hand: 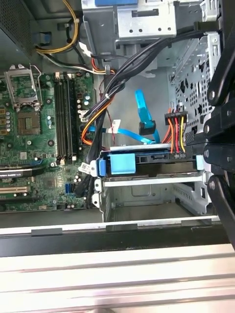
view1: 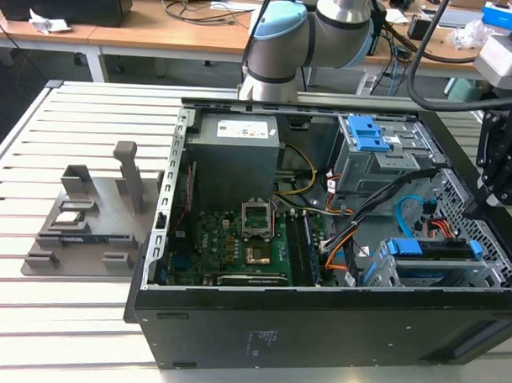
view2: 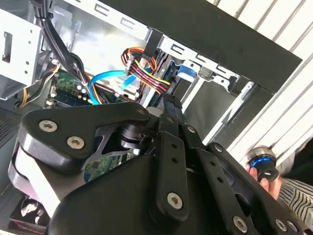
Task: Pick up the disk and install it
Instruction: 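Insert the first disk wire, then insert the second disk wire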
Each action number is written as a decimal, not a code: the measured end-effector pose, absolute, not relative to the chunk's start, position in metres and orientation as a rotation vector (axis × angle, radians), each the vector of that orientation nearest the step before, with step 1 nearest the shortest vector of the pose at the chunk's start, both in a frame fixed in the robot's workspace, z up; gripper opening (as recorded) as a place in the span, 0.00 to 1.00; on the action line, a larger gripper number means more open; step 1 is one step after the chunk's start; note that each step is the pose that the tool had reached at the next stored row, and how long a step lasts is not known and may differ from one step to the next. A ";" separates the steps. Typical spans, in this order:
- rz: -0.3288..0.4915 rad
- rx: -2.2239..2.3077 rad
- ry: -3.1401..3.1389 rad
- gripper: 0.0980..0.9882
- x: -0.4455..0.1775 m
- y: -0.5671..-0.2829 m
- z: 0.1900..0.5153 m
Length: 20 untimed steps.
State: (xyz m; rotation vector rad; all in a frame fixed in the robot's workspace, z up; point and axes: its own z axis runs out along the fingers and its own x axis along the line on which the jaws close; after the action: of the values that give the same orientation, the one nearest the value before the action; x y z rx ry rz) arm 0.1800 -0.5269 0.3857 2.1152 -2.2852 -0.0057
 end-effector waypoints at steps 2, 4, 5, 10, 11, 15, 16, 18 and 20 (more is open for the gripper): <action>-0.006 2.115 -2.285 0.01 0.180 -0.527 0.387; -0.006 2.115 -2.285 0.01 0.180 -0.527 0.388; -0.006 2.115 -2.285 0.01 0.180 -0.527 0.388; -0.006 2.115 -2.285 0.01 0.180 -0.527 0.388; -0.006 2.115 -2.285 0.01 0.180 -0.527 0.388; -0.006 2.115 -2.285 0.01 0.180 -0.527 0.388; -0.006 2.115 -2.285 0.02 0.180 -0.527 0.388; -0.006 2.115 -2.285 0.22 0.180 -0.527 0.388; -0.005 2.115 -2.285 0.30 0.180 -0.525 0.388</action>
State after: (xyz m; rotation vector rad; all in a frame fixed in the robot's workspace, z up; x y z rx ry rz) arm 0.1798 -0.5246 0.3880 2.1151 -2.2850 -0.0053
